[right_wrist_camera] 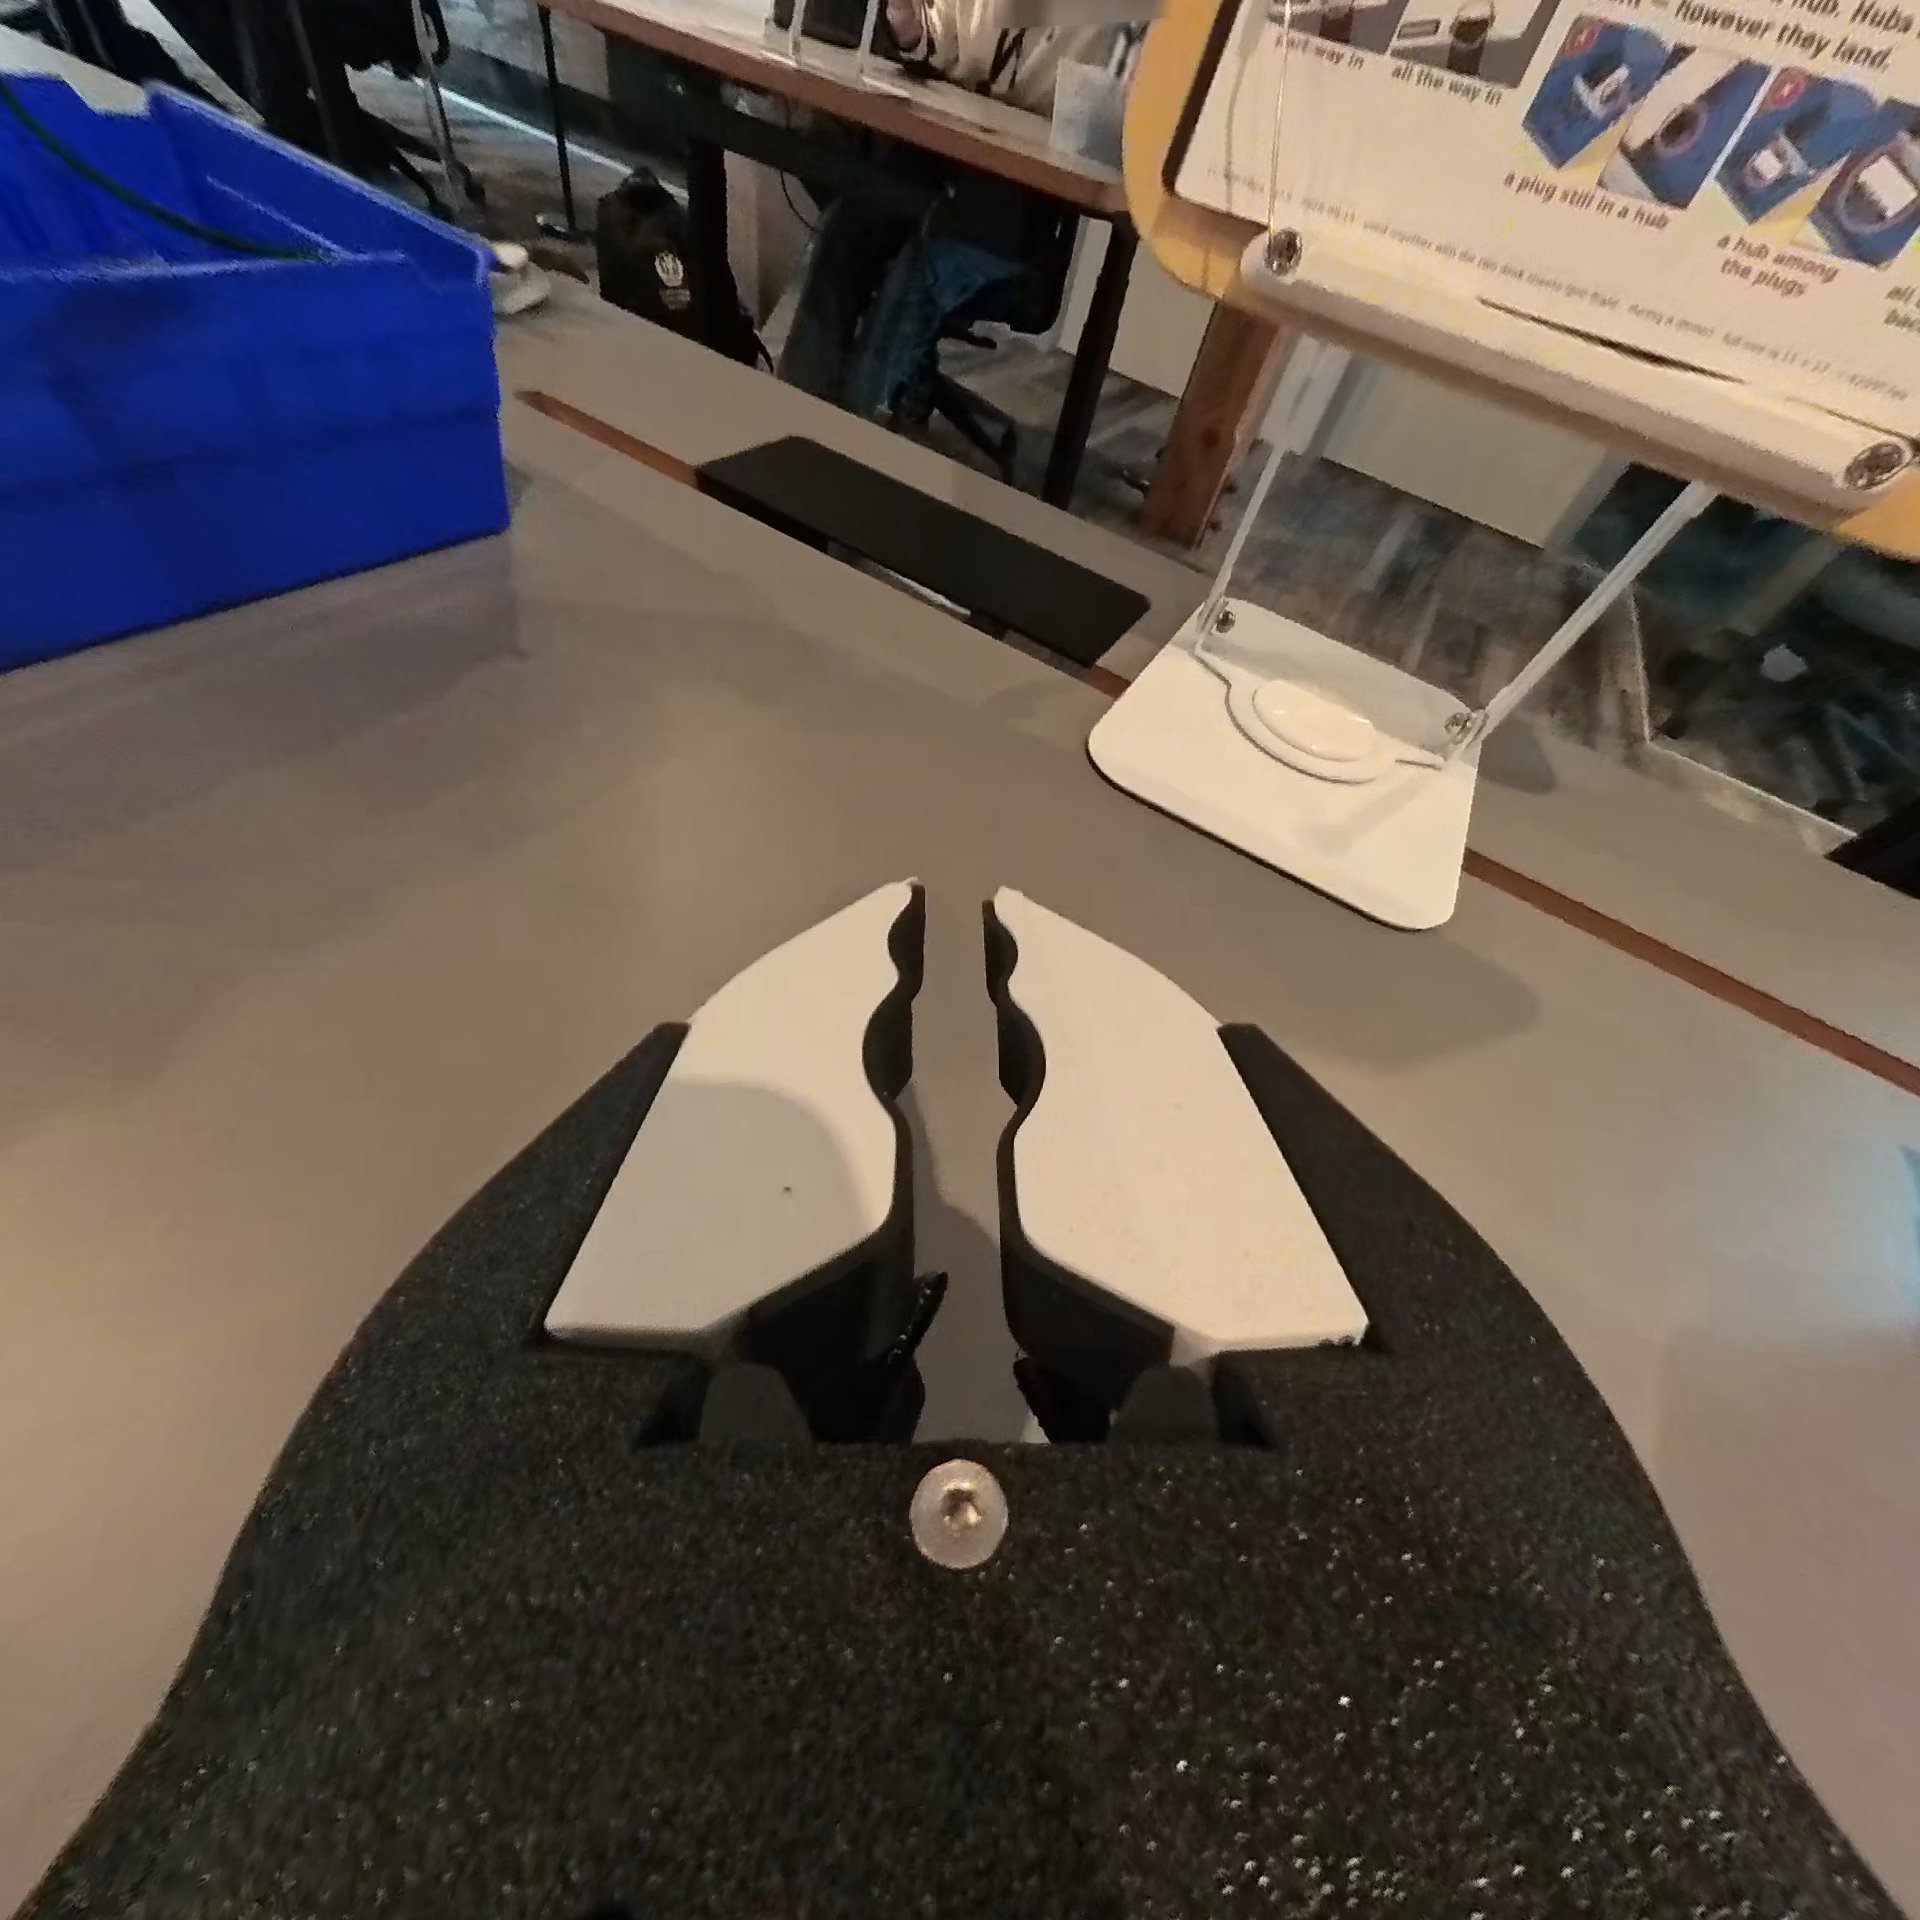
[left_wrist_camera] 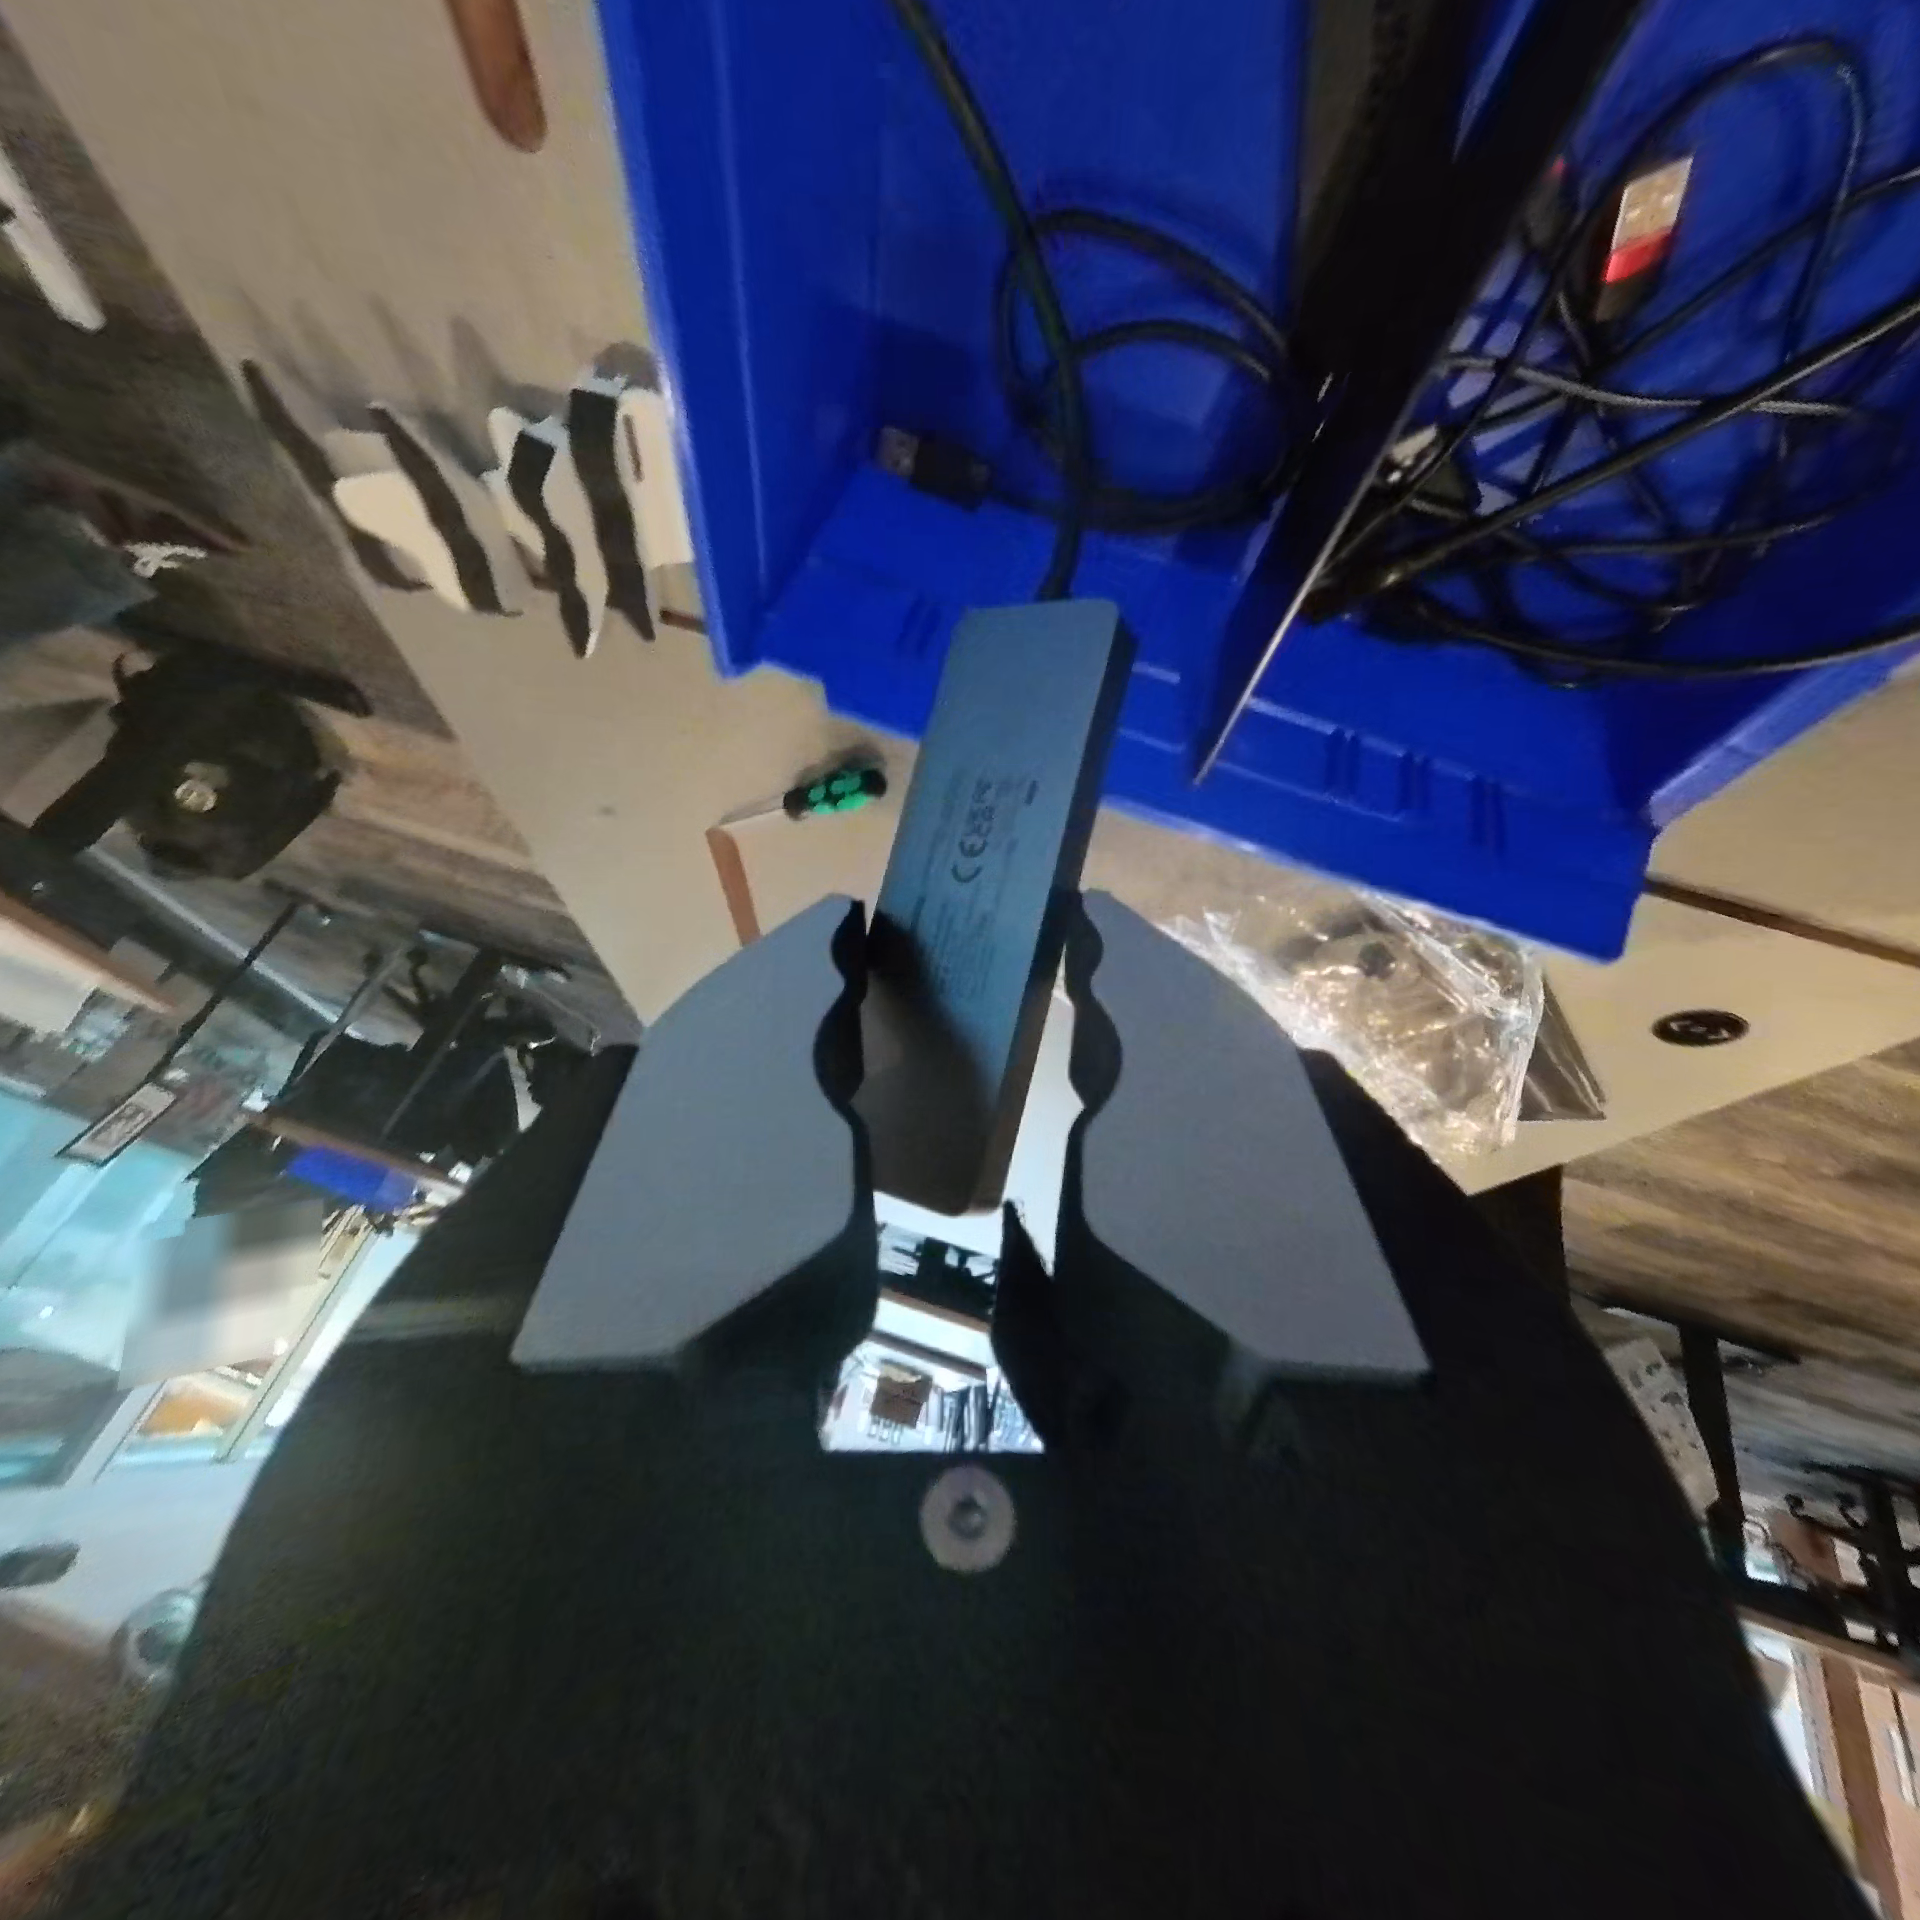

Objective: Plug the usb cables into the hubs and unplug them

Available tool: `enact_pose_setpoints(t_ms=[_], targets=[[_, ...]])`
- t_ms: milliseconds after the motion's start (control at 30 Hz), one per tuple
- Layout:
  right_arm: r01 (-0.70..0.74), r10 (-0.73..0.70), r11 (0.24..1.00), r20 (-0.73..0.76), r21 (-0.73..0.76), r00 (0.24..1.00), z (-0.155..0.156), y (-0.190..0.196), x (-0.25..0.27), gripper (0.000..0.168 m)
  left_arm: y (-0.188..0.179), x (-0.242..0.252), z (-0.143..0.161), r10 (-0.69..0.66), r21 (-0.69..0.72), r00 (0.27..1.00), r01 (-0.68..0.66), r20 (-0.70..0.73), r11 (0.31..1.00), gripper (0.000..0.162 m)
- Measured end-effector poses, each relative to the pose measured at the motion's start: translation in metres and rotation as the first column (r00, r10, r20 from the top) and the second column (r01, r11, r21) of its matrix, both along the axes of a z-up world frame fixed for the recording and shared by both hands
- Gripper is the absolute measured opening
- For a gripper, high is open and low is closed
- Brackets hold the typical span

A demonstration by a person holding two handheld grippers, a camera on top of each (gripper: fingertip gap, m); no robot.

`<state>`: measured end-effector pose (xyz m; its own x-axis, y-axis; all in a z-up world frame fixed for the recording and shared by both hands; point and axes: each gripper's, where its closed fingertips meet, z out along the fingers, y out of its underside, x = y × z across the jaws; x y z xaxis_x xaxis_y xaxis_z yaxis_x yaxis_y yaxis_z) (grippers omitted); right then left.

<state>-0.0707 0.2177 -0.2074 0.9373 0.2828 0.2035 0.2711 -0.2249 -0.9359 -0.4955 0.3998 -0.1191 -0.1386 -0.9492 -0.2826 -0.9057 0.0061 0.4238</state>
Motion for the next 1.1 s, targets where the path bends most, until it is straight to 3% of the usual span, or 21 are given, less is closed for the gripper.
enact_pose_setpoints(t_ms=[167,267,367,467,600,767,933,1100], targets=[[-0.017,0.017,0.999,-0.008,0.037,1.000,0.013,-0.006,-0.002,0.010,-0.011,-0.003,0.049,-0.012,0.145,1.000,0.016,-0.025,0.989,0.036],[-0.017,0.017,0.998,0.001,0.064,1.000,0.020,-0.012,0.002,0.010,-0.023,0.010,0.086,-0.041,0.251,0.998,0.028,0.043,0.967,0.036],[-0.013,0.012,0.995,0.014,0.103,1.000,0.030,-0.018,0.010,0.010,-0.043,0.052,0.110,-0.140,0.330,0.976,0.077,0.169,0.941,0.036],[-0.022,0.017,0.988,0.030,0.151,0.999,0.040,-0.022,0.019,0.010,-0.075,0.114,0.106,-0.268,0.357,0.917,0.154,0.295,0.921,0.036],[-0.002,-0.005,0.983,0.041,0.183,0.999,0.037,-0.025,0.039,0.006,-0.136,0.196,0.063,-0.376,0.380,0.846,0.229,0.379,0.896,0.036],[0.100,-0.102,0.977,0.001,0.190,0.995,0.031,-0.023,0.071,0.007,-0.196,0.280,-0.024,-0.419,0.290,0.756,0.309,0.503,0.906,0.036],[0.177,-0.177,0.963,-0.020,0.204,0.984,0.033,-0.024,0.094,0.007,-0.211,0.331,-0.098,-0.359,0.170,0.682,0.330,0.637,0.928,0.036],[0.201,-0.197,0.957,-0.041,0.208,0.980,0.033,-0.024,0.101,0.007,-0.205,0.351,-0.145,-0.295,0.106,0.676,0.306,0.675,0.946,0.036]])
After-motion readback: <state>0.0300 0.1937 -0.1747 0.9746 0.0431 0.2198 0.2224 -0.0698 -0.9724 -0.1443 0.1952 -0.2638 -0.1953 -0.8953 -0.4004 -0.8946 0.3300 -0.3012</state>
